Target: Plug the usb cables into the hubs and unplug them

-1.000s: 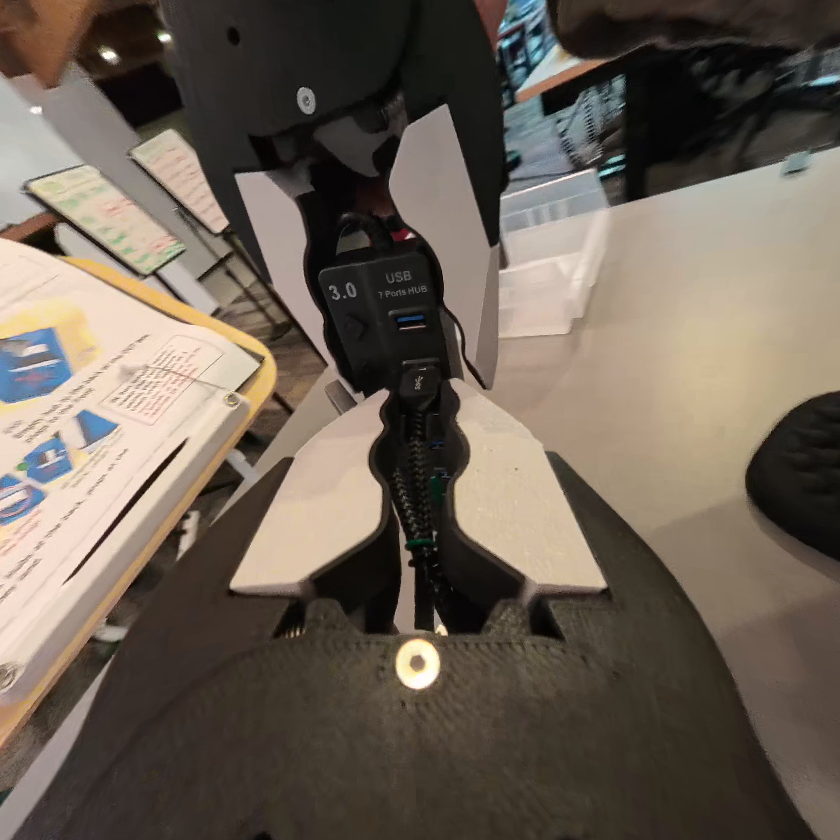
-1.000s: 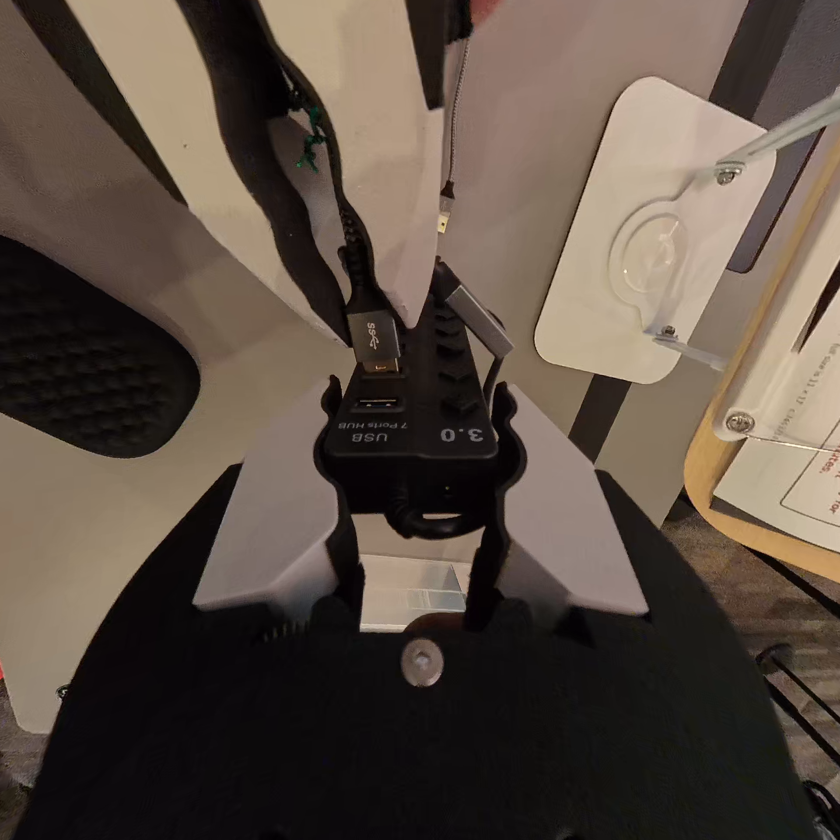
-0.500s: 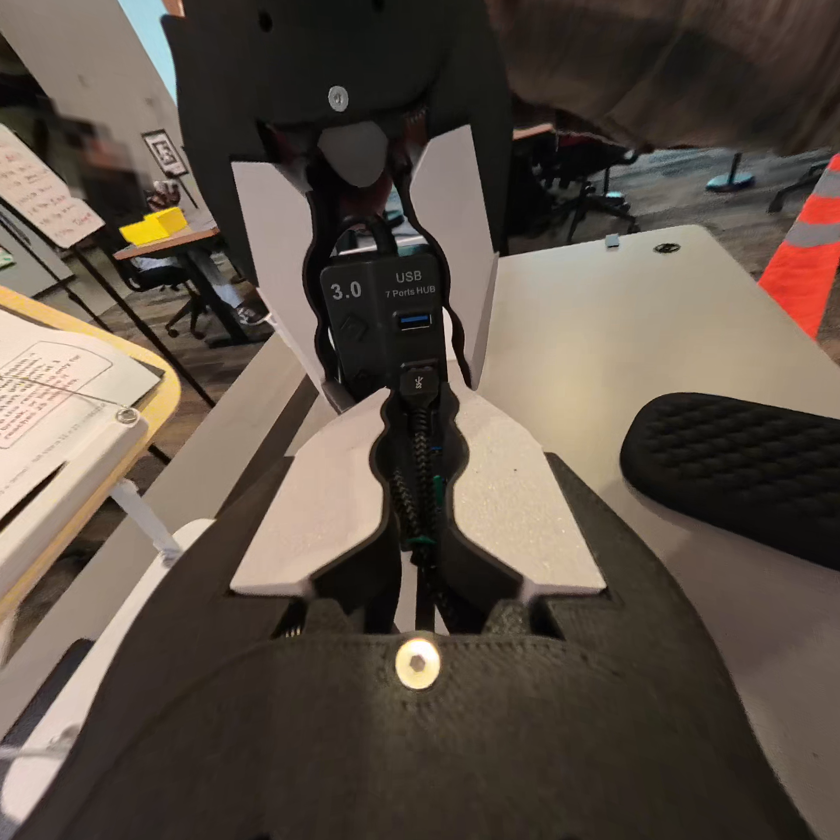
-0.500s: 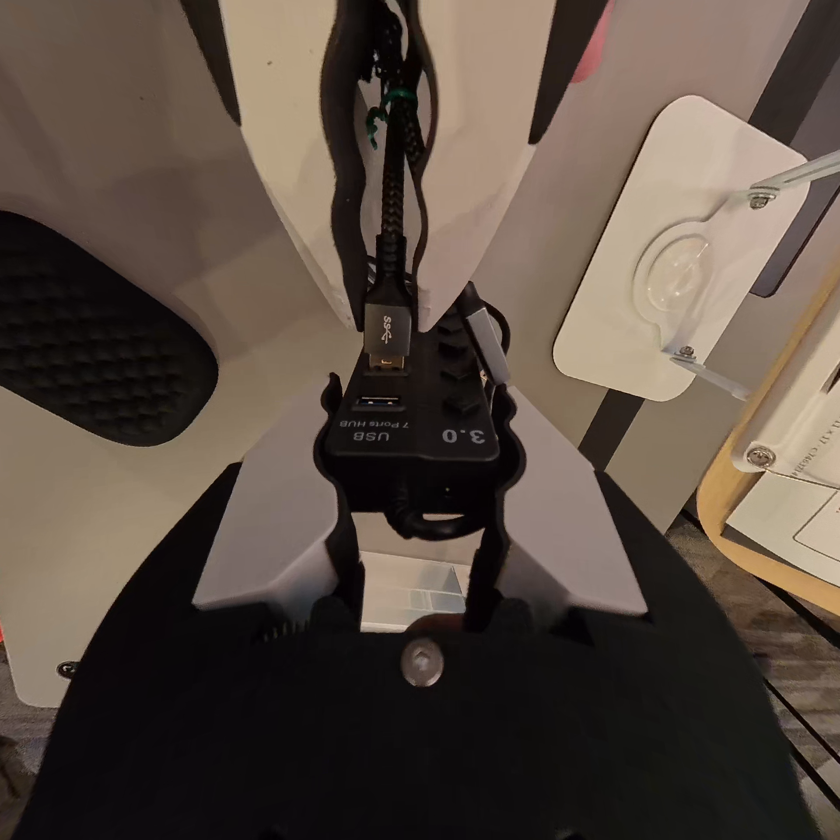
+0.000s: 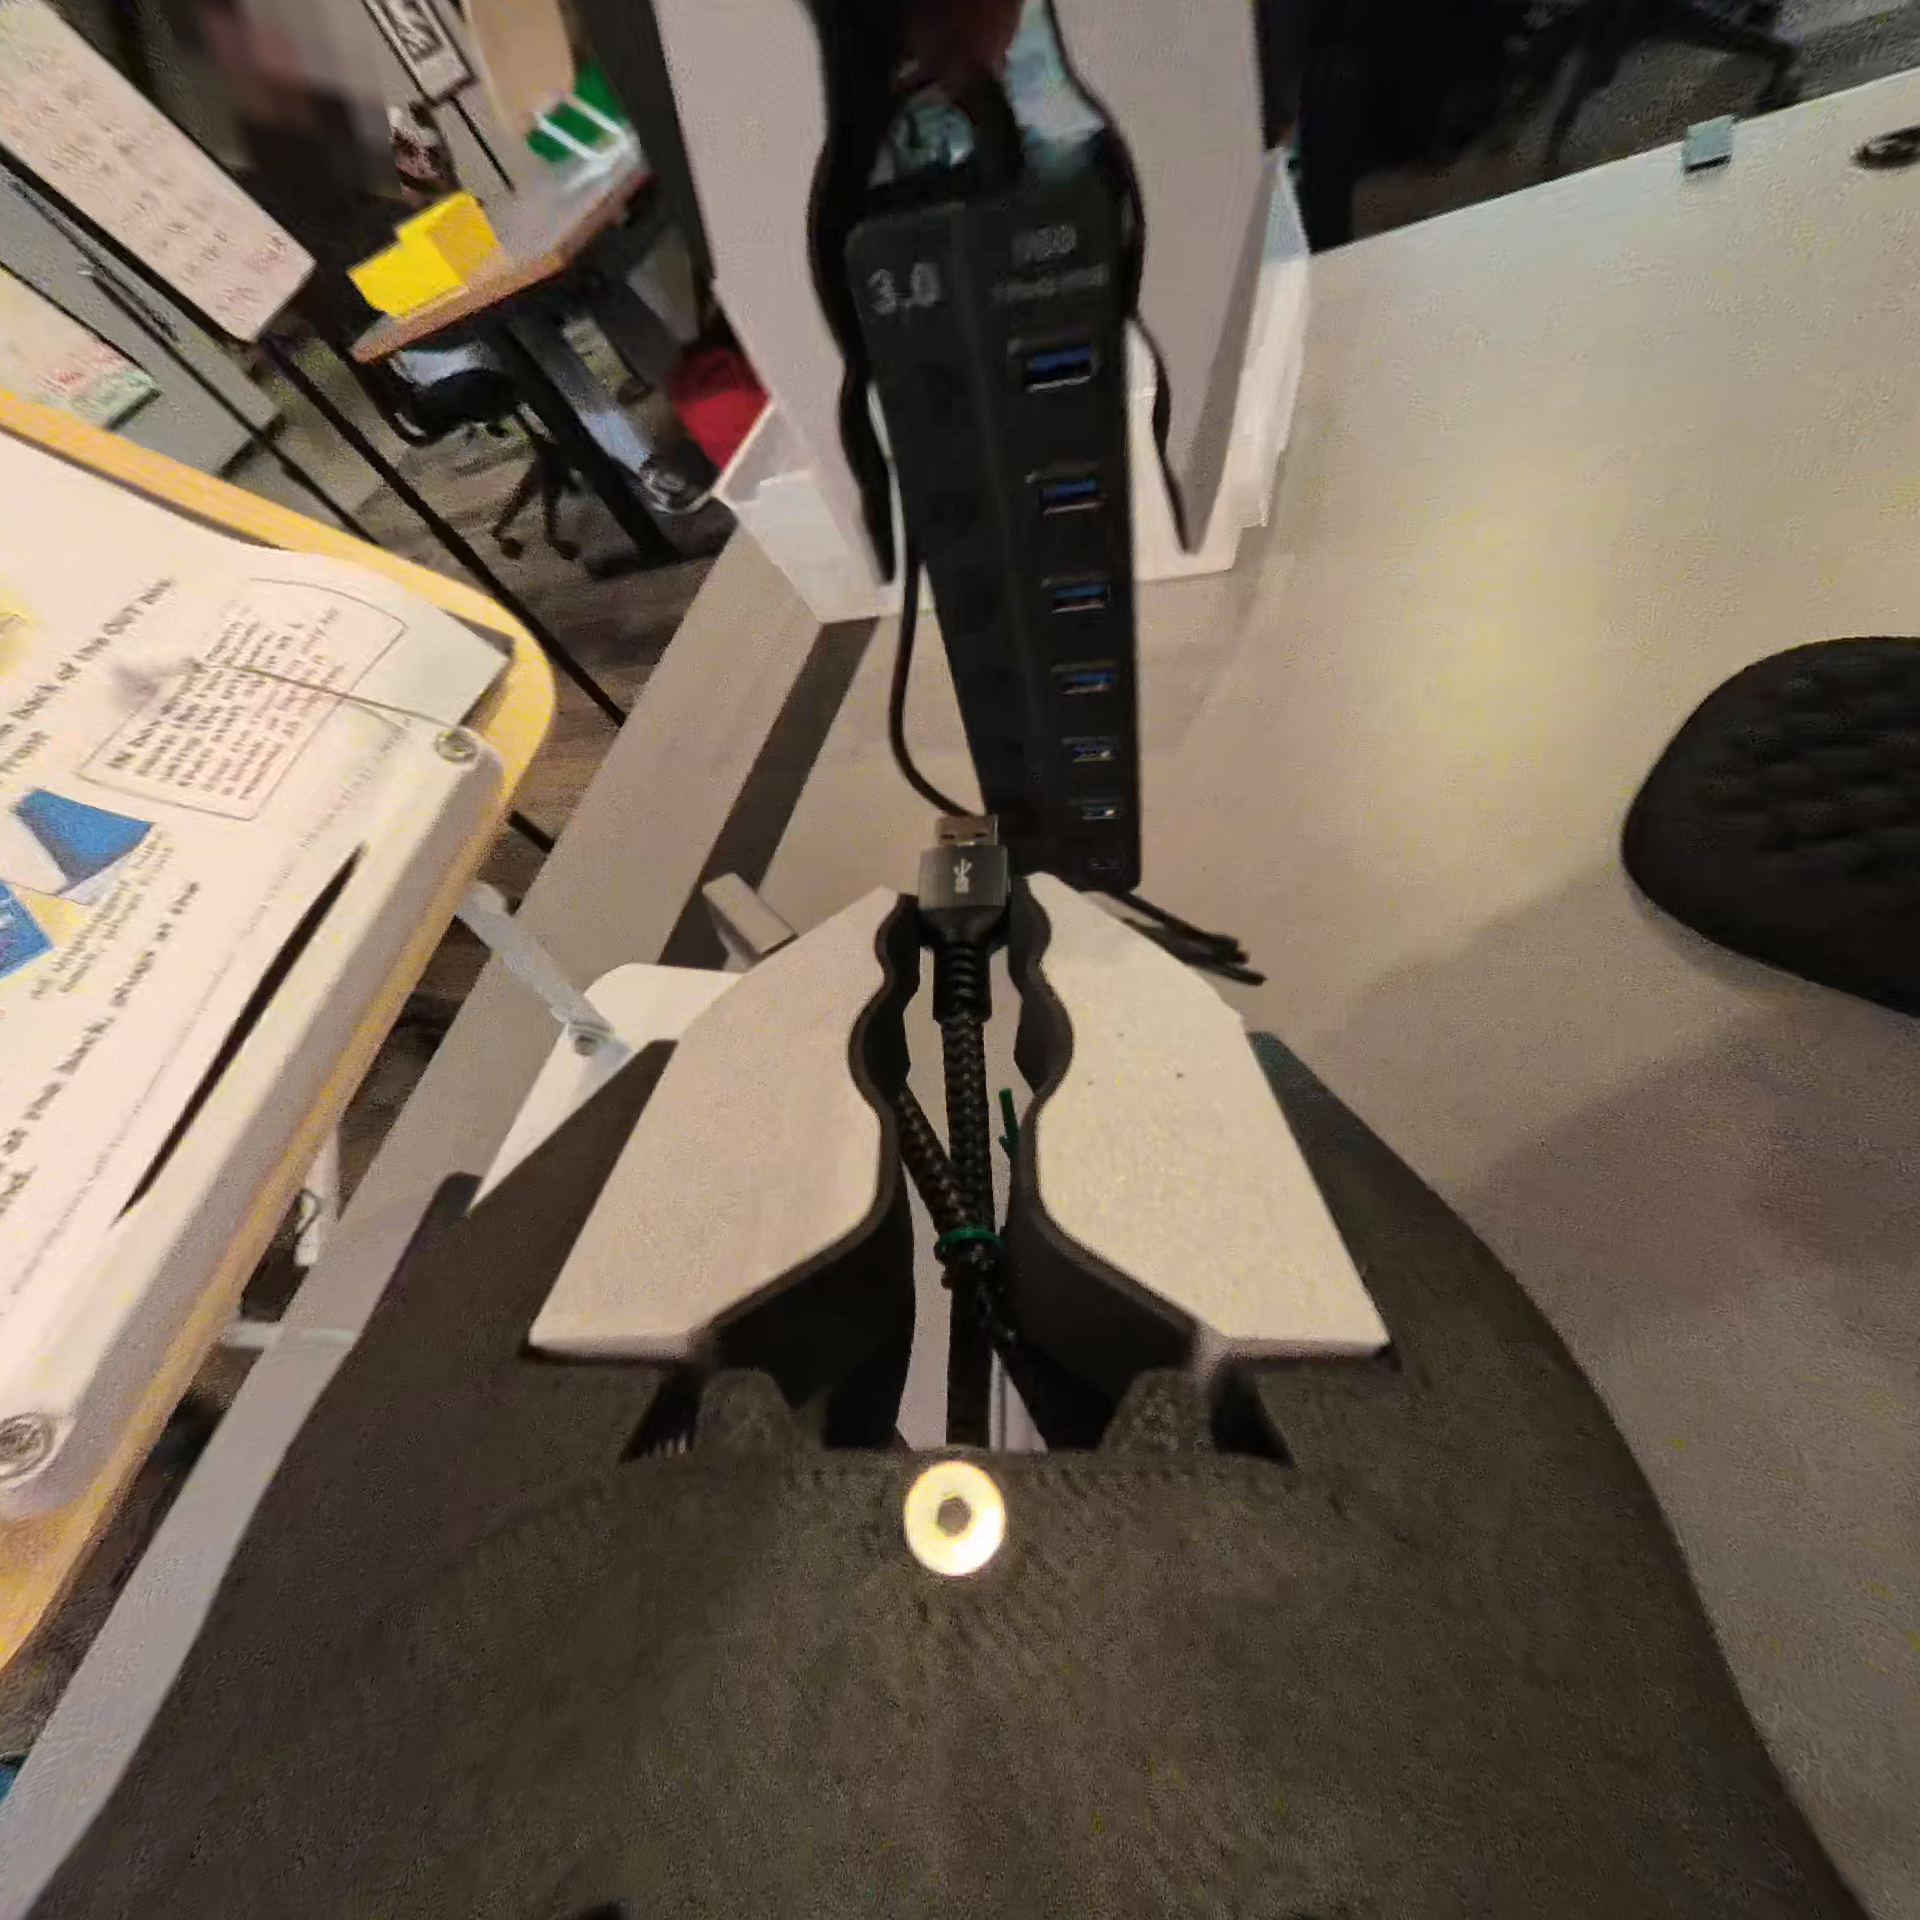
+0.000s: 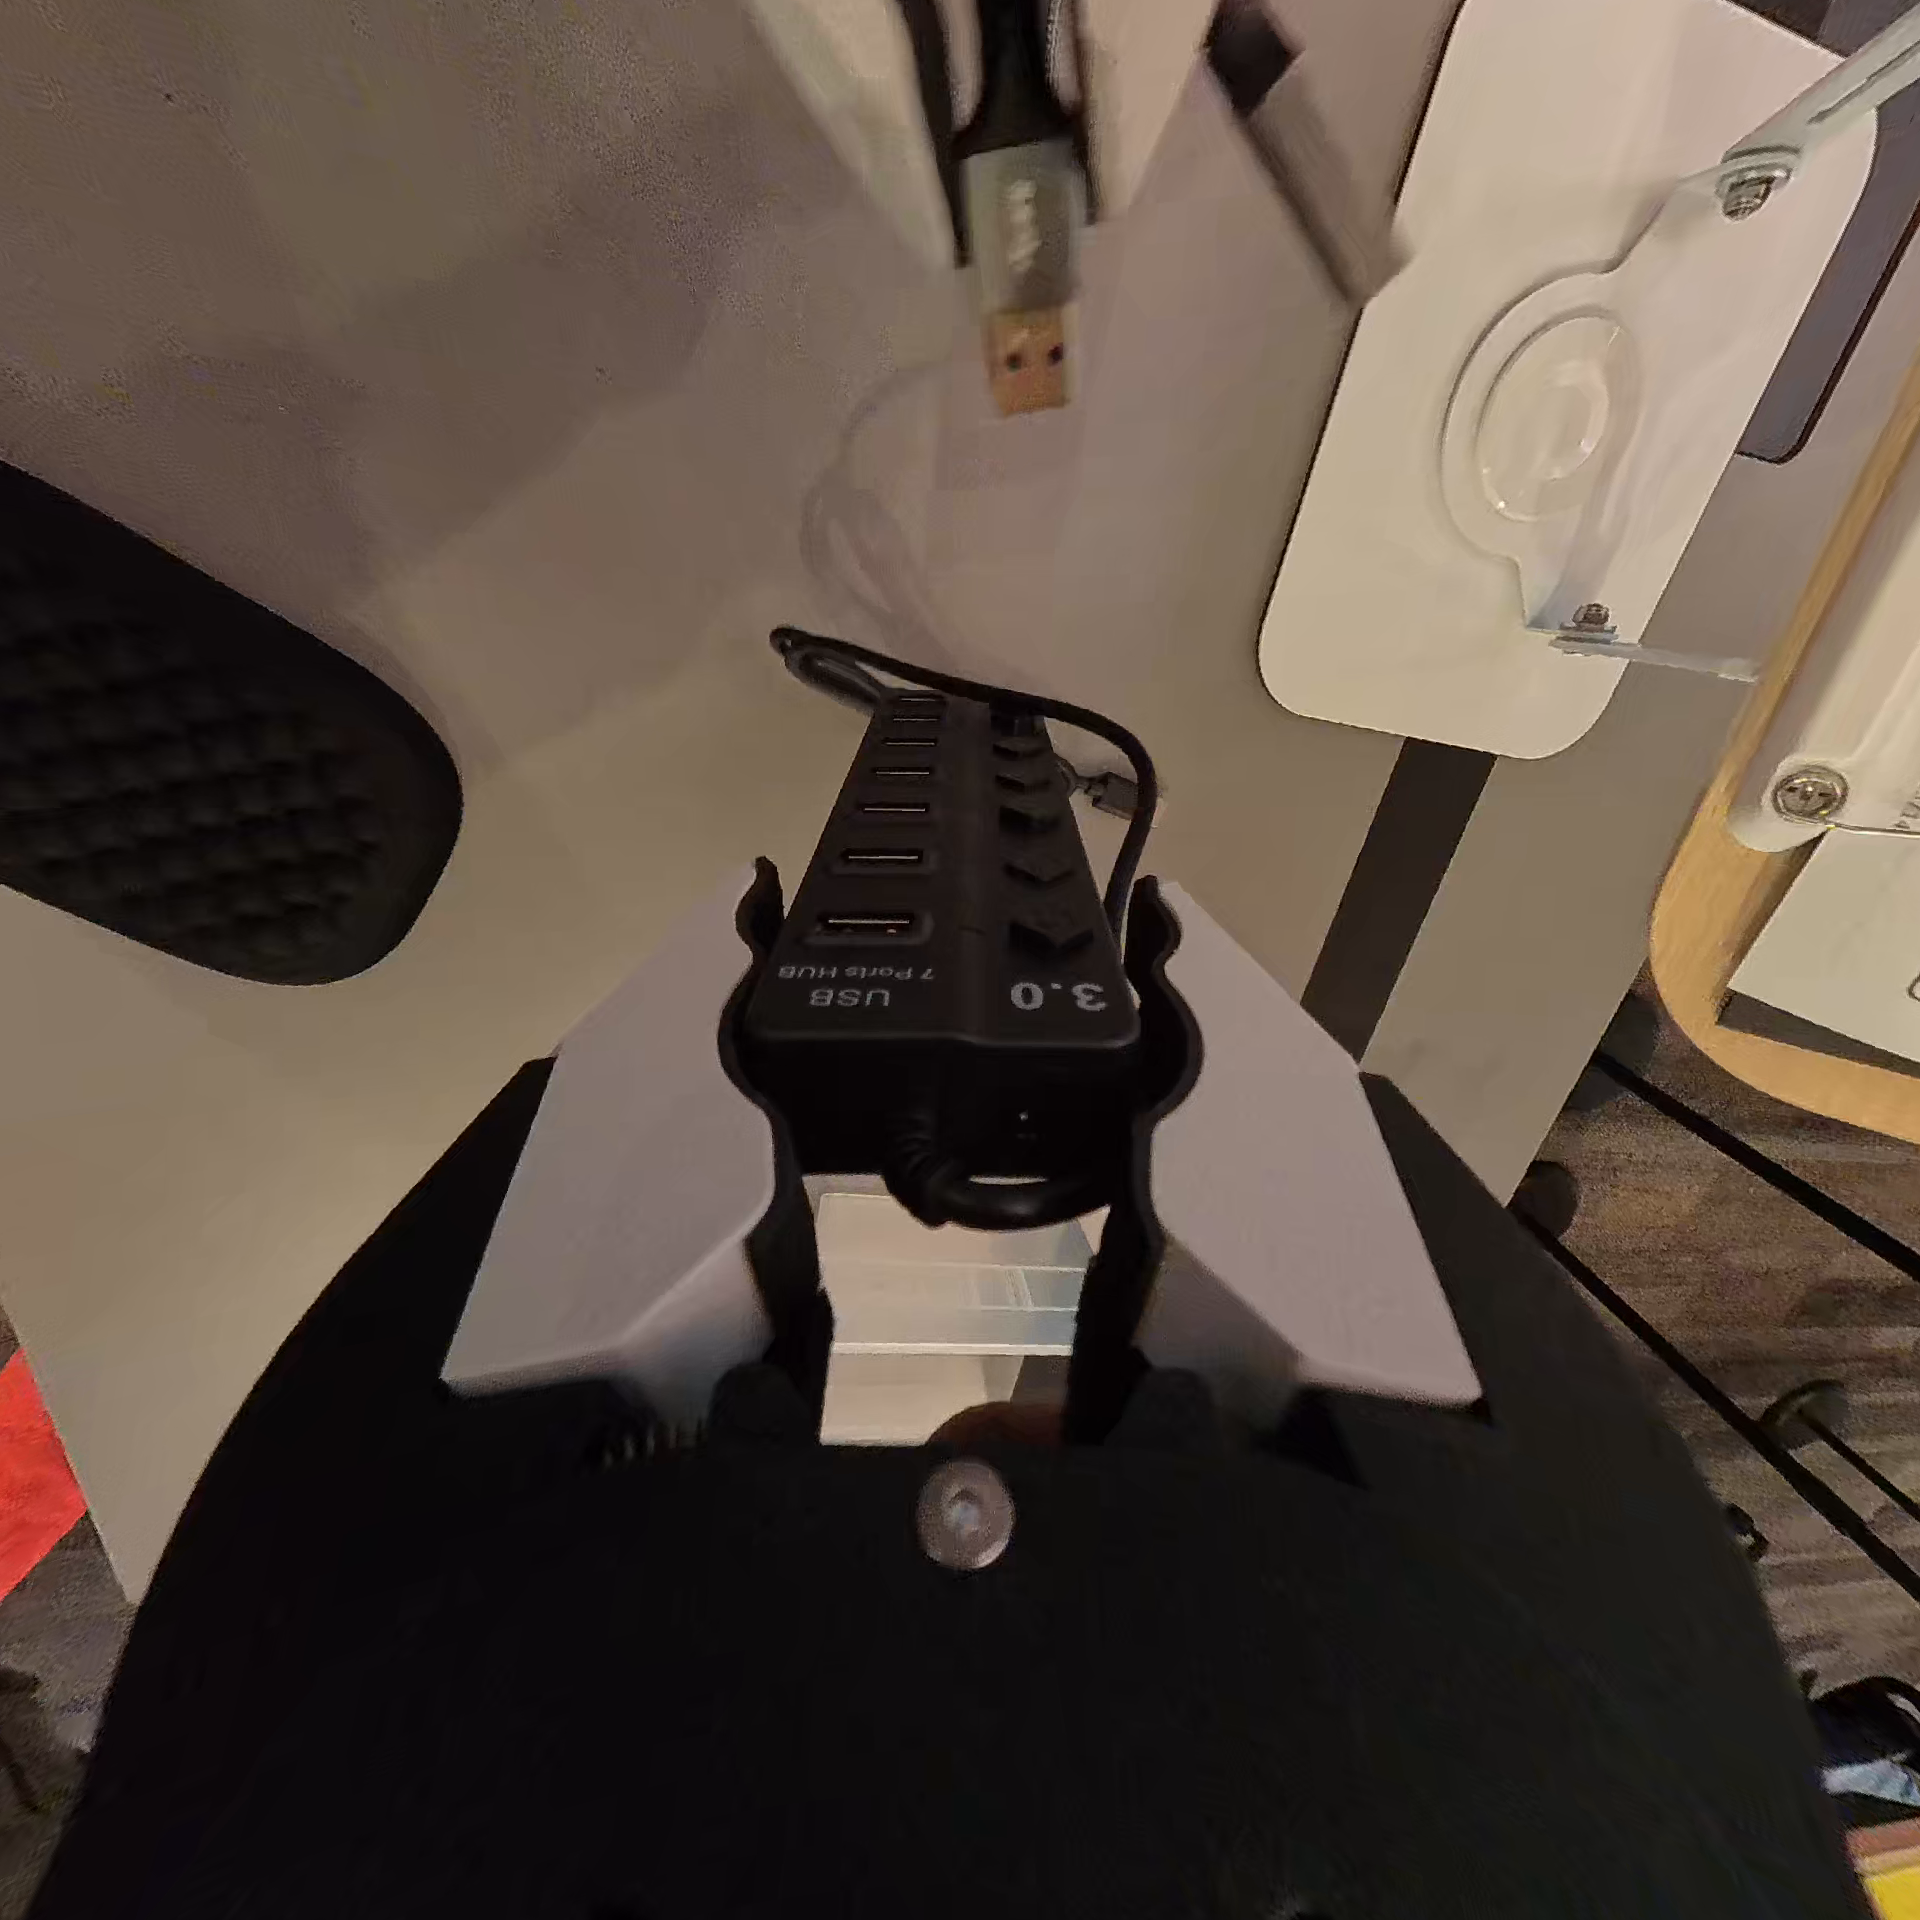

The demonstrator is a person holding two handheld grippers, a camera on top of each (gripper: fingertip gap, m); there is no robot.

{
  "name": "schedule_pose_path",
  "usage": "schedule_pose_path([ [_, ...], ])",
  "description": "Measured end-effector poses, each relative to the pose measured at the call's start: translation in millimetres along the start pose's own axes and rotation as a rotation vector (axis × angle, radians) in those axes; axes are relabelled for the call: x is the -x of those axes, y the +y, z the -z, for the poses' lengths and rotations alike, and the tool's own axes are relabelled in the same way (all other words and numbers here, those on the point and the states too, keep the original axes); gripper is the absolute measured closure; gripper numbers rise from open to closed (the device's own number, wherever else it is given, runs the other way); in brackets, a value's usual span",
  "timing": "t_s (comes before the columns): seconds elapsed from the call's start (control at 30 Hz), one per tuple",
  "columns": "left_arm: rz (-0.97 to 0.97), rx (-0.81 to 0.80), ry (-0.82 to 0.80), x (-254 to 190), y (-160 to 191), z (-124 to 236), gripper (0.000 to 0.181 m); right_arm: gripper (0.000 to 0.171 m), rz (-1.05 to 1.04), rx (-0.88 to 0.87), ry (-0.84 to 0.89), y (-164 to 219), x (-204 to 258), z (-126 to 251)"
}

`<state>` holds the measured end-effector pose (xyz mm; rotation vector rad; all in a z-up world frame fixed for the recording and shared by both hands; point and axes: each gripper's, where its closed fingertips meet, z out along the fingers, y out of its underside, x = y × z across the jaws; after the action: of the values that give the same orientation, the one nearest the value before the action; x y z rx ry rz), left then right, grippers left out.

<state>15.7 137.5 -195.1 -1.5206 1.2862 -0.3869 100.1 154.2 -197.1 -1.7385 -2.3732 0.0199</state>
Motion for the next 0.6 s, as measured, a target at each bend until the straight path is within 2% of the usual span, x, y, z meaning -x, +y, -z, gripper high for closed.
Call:
schedule_pose_path([
  [0.03, -0.010, 0.003, -0.016, 4.8, 5.4, 1.6, 0.165, 0.106, -0.001, -0.009, 0.004, 0.2, 1.3, 2.0],
  [0.13, 0.041, 0.096, 0.125, -8.6, 38.9, -2.6, 0.165, 0.106, -0.003, -0.029, 0.016, 0.5, 3.5, 6.6],
  [0.2, 0.035, 0.170, 0.161, -16.7, 65.8, -7.1, 0.165, 0.106, 0.002, -0.052, 0.013, -2.9, 6.8, 9.5],
  [0.33, -0.009, 0.276, 0.254, -51.8, 103.3, -16.9, 0.165, 0.106, 0.013, -0.092, 0.010, -8.6, 11.8, 14.1],
  [0.4, -0.009, 0.306, 0.308, -69.6, 116.6, -22.2, 0.165, 0.106, 0.014, -0.098, 0.011, -8.5, 13.1, 14.2],
  [0.6, -0.006, 0.316, 0.311, -83.7, 133.8, -32.6, 0.158, 0.106, 0.003, -0.127, 0.005, -6.2, 20.3, 15.7],
])
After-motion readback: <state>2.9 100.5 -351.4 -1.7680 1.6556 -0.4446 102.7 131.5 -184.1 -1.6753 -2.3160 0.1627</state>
